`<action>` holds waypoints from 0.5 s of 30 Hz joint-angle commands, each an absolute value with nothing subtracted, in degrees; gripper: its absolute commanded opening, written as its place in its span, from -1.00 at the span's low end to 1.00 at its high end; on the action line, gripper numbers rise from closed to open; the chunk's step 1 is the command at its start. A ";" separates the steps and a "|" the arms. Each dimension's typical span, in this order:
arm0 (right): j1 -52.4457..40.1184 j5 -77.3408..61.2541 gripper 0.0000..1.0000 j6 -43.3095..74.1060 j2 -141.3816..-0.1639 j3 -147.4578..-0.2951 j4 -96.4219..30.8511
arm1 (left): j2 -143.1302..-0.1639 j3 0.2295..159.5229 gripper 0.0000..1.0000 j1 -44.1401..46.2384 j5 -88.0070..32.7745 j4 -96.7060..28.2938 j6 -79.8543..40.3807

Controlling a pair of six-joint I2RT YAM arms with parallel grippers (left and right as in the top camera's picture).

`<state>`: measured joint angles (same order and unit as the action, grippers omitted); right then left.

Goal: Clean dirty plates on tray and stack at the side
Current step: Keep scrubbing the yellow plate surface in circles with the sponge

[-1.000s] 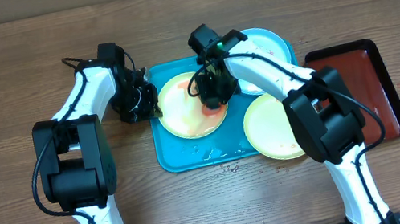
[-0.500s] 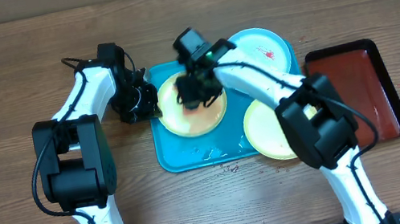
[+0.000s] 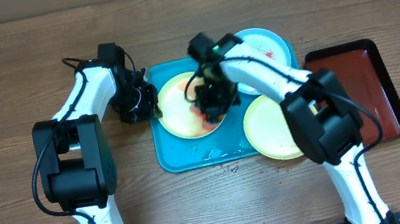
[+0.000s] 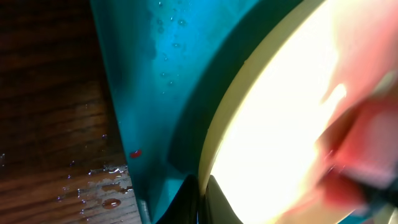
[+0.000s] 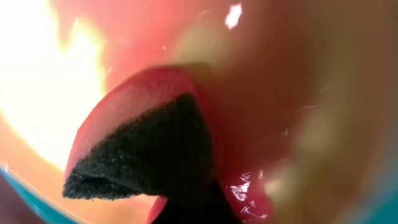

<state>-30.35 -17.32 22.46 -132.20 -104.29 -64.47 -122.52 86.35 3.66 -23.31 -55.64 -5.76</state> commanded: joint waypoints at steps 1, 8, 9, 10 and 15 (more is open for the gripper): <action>-26.94 -10.07 -0.93 22.83 -132.79 -103.96 -61.41 | -122.96 86.41 -0.92 3.40 -22.09 -55.48 -4.64; -26.41 -12.19 -0.93 25.41 -132.79 -103.88 -52.01 | -122.96 86.41 -0.92 3.40 -22.09 -55.44 -4.64; -26.85 -13.34 -0.93 25.41 -132.79 -103.83 -50.98 | -122.96 86.41 -0.92 3.40 -22.09 -55.44 -4.64; -27.38 -14.37 -0.93 25.41 -132.79 -103.83 -50.04 | -122.96 86.41 -0.92 3.40 -22.09 -55.44 -4.64; -30.76 -17.78 -0.92 25.34 -132.79 -103.83 -45.82 | -122.96 86.41 -0.92 3.40 -22.09 -55.40 -4.64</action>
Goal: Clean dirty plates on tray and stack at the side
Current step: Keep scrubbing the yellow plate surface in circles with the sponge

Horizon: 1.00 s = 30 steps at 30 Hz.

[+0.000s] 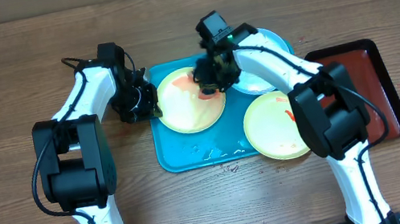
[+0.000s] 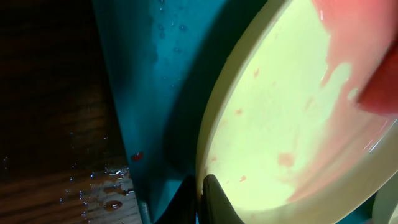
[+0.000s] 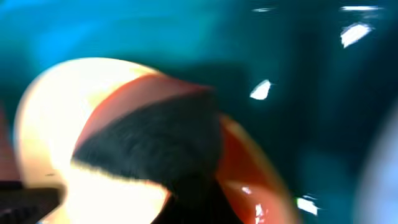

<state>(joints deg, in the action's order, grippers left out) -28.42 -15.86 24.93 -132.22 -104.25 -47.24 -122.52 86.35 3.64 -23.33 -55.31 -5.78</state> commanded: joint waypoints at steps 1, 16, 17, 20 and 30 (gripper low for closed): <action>-31.55 -18.11 -0.93 25.32 -132.79 -103.83 -45.19 | -122.96 86.41 -0.92 3.40 -22.09 -55.37 -4.64; -28.08 -13.63 -0.93 25.08 -132.79 -105.06 -56.45 | -122.96 86.41 -0.91 3.42 -22.09 -55.20 -4.64; -27.73 -13.69 -0.93 25.06 -132.79 -105.25 -58.22 | -122.96 86.41 -0.92 3.44 -22.06 -55.11 -4.64; -27.64 -16.67 -0.93 22.70 -132.79 -105.34 -62.54 | -122.96 86.41 -0.91 3.44 -22.06 -54.52 -4.67; -34.70 -18.13 -0.93 28.23 -132.79 -102.85 -61.12 | -122.96 86.41 -0.92 3.44 -22.06 -53.52 -4.69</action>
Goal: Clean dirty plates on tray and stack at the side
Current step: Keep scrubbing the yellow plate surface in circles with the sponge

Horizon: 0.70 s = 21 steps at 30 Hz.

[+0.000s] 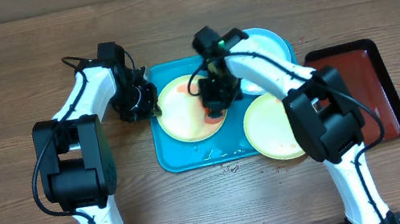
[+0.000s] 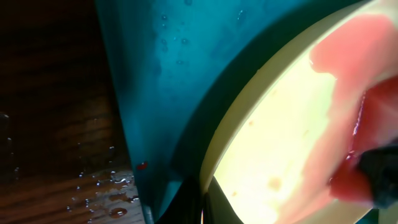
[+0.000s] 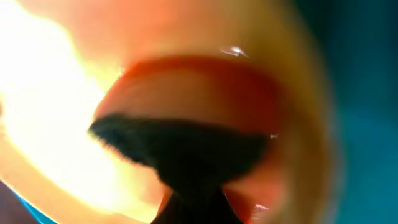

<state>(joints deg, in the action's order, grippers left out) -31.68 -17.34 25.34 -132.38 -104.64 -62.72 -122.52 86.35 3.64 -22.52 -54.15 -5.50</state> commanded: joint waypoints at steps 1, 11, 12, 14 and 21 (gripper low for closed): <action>-35.24 -18.13 -0.93 29.10 -132.79 -102.45 -60.05 | -122.96 86.41 -0.92 3.44 -22.06 -53.49 -4.69; -37.12 -18.11 -0.93 31.55 -132.79 -102.30 -50.63 | -122.96 86.41 -0.92 3.46 -22.11 -53.52 -4.71; -36.36 -18.13 -0.93 31.53 -132.79 -102.67 -50.89 | -122.96 86.41 -0.92 3.46 -22.09 -53.49 -4.71; -34.85 -18.15 -0.93 31.48 -132.79 -103.90 -52.51 | -122.96 86.41 -0.92 3.51 -22.09 -53.49 -4.69; -30.39 -19.59 -0.93 29.56 -132.79 -106.15 -56.77 | -122.98 86.41 -0.83 5.02 -21.50 -53.06 -7.11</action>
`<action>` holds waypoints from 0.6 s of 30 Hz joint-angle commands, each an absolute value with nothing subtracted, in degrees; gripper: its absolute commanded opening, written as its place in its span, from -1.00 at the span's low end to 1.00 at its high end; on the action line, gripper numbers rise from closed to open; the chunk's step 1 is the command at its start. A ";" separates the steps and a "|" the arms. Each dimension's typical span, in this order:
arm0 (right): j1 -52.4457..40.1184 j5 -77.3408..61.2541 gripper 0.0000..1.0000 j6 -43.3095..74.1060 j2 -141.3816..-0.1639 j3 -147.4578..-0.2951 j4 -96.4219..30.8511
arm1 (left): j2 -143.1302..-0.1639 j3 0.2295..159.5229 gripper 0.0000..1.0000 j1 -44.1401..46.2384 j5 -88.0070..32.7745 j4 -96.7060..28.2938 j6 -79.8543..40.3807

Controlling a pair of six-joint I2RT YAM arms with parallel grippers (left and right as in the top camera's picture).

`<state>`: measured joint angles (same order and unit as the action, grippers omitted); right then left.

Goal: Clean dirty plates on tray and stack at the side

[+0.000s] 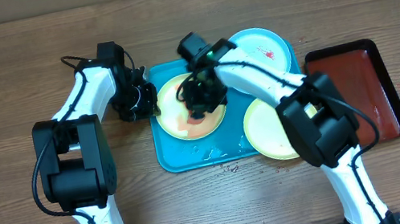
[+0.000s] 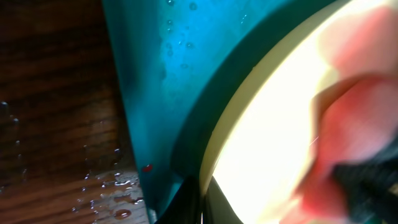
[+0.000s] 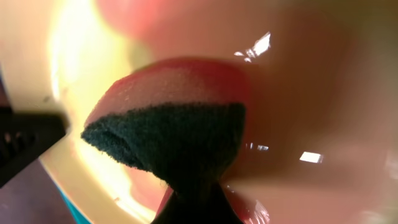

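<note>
A yellow plate (image 1: 170,105) smeared with red-pink liquid lies on the left half of the blue tray (image 1: 191,154). My left gripper (image 1: 148,103) is shut on the plate's left rim; in the left wrist view its fingertips (image 2: 200,202) pinch that rim (image 2: 214,155). Over the plate's middle my right gripper (image 1: 200,102) is shut on a red sponge with a dark scouring face (image 3: 165,134), which presses on the wet plate (image 3: 311,93). A blue plate (image 1: 263,48) with red spots and a second yellow plate (image 1: 272,128) also lie on the tray.
A dark red tray (image 1: 359,89) lies on the wooden table to the right of the blue one. Water drops dot the wood (image 2: 99,186) beside the blue tray's left edge. The second yellow plate overhangs the blue tray's front right corner.
The right gripper and sponge have moved from the right part of the yellow plate to its middle. The left gripper still pinches the left rim.
The sponge was first on the yellow plate's lower right, then at its upper right rim, then on its right part, and now on its middle. Pink smears have spread over the plate. The left gripper held the rim at every moment.
</note>
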<state>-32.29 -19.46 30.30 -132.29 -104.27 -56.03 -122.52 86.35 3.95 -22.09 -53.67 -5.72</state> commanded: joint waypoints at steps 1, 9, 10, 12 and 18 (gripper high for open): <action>-30.13 -19.59 -0.93 29.56 -132.79 -106.15 -57.12 | -122.98 86.41 -0.81 5.45 -20.84 -53.01 -8.12; -30.65 -19.22 -0.93 29.58 -132.79 -106.08 -57.36 | -122.98 86.41 -0.70 9.82 -13.23 -52.21 -14.41; -30.68 -19.09 -0.93 29.56 -132.79 -106.08 -57.45 | -122.98 86.41 -0.74 10.13 -12.86 -52.01 -14.41; -30.68 -19.11 -0.93 29.56 -132.79 -106.08 -57.58 | -122.98 86.41 -0.91 10.31 -12.88 -51.66 -14.41; -30.30 -22.00 -0.92 26.85 -132.46 -107.22 -58.61 | -122.80 86.78 -0.92 9.50 -12.93 -50.39 -14.37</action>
<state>-30.09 -19.31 29.36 -132.29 -104.66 -58.08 -122.13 86.63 9.34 -15.35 -51.94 -13.37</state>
